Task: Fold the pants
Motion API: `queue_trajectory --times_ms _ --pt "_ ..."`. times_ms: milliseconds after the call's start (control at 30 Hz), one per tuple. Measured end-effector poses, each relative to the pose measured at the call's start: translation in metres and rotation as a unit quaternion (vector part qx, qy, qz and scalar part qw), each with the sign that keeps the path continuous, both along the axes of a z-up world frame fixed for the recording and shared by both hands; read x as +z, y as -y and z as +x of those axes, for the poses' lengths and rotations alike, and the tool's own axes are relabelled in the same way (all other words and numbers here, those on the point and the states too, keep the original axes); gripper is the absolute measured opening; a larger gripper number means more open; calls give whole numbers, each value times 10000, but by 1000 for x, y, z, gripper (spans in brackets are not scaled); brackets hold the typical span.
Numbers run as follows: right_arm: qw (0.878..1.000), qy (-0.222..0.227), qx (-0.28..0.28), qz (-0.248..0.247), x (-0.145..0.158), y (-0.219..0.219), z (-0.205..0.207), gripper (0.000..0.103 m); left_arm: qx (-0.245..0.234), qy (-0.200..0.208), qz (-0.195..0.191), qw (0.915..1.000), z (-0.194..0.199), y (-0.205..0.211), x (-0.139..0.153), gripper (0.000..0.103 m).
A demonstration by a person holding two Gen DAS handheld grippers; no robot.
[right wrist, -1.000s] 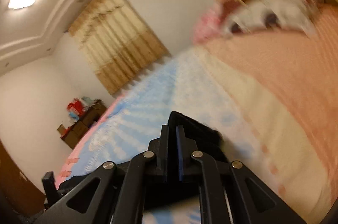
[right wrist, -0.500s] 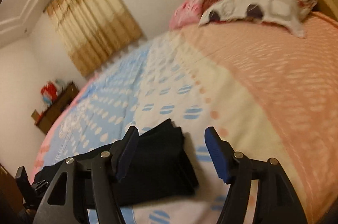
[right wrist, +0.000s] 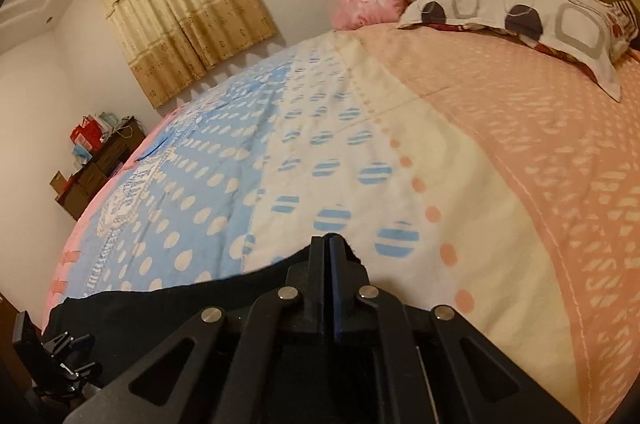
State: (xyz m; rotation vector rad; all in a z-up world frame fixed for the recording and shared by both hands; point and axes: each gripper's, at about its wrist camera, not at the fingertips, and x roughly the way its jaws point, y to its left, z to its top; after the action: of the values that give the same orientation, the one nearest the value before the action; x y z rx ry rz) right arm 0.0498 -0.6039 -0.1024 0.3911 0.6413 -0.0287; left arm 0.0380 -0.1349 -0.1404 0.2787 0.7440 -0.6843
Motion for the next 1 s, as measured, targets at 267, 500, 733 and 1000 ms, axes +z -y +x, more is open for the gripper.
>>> queue_trajectory --times_ms 267,500,733,1000 --pt "9988 -390 -222 -187 -26 10 18 26 63 -41 9 10000 1 -1 3 65" --pt "9958 185 -332 -828 7 -25 -37 36 484 -260 -170 9983 3 -28 6 66" --pt "9946 -275 724 -696 -37 -91 -36 37 475 216 143 9985 -8 -16 -4 73" --pt "9967 51 547 -602 -24 -76 -48 47 610 124 -176 9979 -7 -15 15 73"
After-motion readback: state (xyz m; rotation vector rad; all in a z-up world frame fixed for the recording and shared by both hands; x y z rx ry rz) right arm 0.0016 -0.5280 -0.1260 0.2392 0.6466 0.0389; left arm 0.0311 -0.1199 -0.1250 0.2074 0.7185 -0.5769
